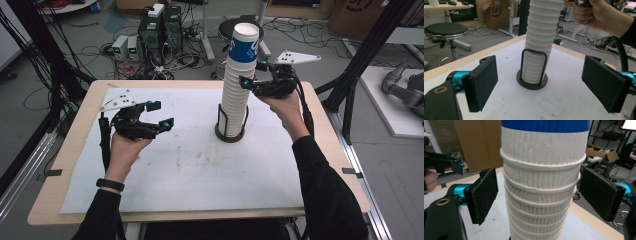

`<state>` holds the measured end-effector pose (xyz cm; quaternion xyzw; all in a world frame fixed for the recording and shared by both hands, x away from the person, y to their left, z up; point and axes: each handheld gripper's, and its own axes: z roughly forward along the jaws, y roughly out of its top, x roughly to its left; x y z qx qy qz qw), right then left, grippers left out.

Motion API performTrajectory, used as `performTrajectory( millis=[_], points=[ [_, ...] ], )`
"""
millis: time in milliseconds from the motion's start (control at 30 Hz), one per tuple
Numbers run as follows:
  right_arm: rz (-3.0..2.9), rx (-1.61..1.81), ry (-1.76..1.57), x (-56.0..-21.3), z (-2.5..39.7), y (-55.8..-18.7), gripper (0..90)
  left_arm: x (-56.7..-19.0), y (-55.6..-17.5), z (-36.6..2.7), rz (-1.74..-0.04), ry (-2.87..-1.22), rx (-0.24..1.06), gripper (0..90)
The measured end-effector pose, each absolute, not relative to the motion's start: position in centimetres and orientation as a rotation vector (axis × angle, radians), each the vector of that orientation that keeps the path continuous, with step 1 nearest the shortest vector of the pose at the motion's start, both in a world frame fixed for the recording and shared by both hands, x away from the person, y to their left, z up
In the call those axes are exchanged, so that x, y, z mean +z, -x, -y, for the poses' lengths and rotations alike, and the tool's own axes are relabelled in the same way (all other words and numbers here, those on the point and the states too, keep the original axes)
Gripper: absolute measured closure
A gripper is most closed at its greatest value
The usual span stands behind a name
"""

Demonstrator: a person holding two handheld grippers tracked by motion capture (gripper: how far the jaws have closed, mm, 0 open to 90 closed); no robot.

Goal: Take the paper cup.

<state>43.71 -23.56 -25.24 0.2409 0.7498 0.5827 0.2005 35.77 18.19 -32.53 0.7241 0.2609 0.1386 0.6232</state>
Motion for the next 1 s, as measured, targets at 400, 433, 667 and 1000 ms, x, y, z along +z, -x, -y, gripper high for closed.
performTrajectory(
  millis=[400, 433, 667, 1000],
  points=[
    [-2.101, 1.639, -0.71, -25.5, 22.8, -44.5, 13.7, -32.4, -35.8, -17.8, -0.591, -1.656, 0.307, 13.5],
    [-2.099, 1.641, -0.713, -25.5, 22.8, -44.6, 13.8, -32.4, -35.8, -17.8, -0.591, -1.655, 0.305, 13.5],
    [-2.094, 1.647, -0.712, -25.5, 22.8, -44.6, 14.1, -31.5, -35.8, -17.4, -0.581, -1.638, 0.304, 13.5],
    [-2.104, 1.639, -0.715, -25.5, 22.9, -44.5, 14.3, -28.4, -36.9, -15.4, -0.531, -1.651, 0.311, 13.5]
  ],
)
